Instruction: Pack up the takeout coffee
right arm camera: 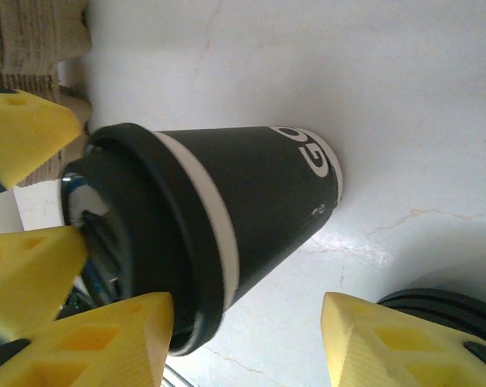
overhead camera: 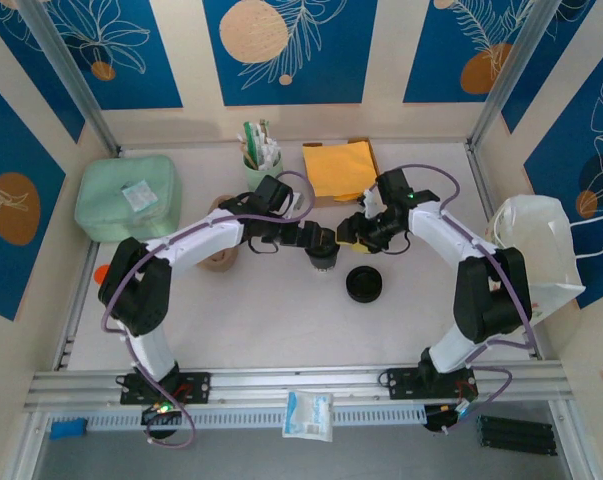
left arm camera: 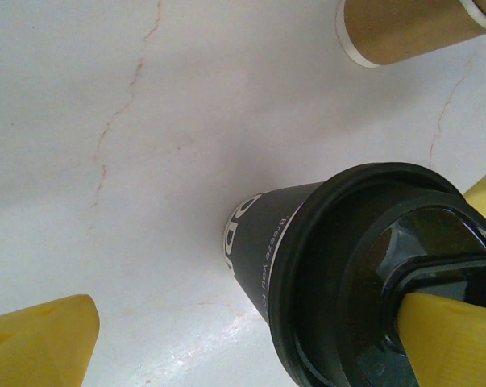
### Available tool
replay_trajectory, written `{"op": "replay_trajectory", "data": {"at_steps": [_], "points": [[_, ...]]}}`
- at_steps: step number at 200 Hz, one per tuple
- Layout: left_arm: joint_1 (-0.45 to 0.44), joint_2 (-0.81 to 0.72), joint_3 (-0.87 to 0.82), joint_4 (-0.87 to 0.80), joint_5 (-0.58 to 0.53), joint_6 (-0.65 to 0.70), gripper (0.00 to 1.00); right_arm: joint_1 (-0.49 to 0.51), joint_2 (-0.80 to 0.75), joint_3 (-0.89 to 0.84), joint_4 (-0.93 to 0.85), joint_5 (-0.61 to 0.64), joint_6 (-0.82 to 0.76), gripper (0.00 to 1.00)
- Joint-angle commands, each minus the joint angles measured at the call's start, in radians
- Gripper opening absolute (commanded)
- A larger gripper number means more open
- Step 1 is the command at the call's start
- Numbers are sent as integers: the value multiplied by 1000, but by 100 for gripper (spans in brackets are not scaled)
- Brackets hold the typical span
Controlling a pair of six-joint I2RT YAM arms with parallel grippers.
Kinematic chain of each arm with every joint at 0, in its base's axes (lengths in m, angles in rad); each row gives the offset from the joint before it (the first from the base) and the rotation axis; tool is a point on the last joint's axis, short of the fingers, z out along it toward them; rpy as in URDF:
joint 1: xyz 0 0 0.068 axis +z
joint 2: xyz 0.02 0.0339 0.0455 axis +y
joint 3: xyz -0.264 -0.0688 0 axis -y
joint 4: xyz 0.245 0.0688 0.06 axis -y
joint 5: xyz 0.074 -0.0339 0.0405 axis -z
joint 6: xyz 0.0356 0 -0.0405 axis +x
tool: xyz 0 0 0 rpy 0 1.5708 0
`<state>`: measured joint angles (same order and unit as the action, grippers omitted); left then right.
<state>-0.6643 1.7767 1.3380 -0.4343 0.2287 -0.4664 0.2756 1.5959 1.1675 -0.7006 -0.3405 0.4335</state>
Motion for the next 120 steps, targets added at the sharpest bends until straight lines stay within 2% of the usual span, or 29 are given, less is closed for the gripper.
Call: {"op": "replay_trajectory", "data": {"at_steps": [1, 75, 120], "points": [[-13, -11, 25, -37, 33, -1, 96, 20, -46, 38, -8, -68, -4, 53], [-13, -26, 69, -60, 41, 4, 96, 27, -82, 51, -2, -91, 12, 54], [-12, -37, 86, -75, 31, 6, 96, 39, -71, 72, -49, 8, 1, 54]]}}
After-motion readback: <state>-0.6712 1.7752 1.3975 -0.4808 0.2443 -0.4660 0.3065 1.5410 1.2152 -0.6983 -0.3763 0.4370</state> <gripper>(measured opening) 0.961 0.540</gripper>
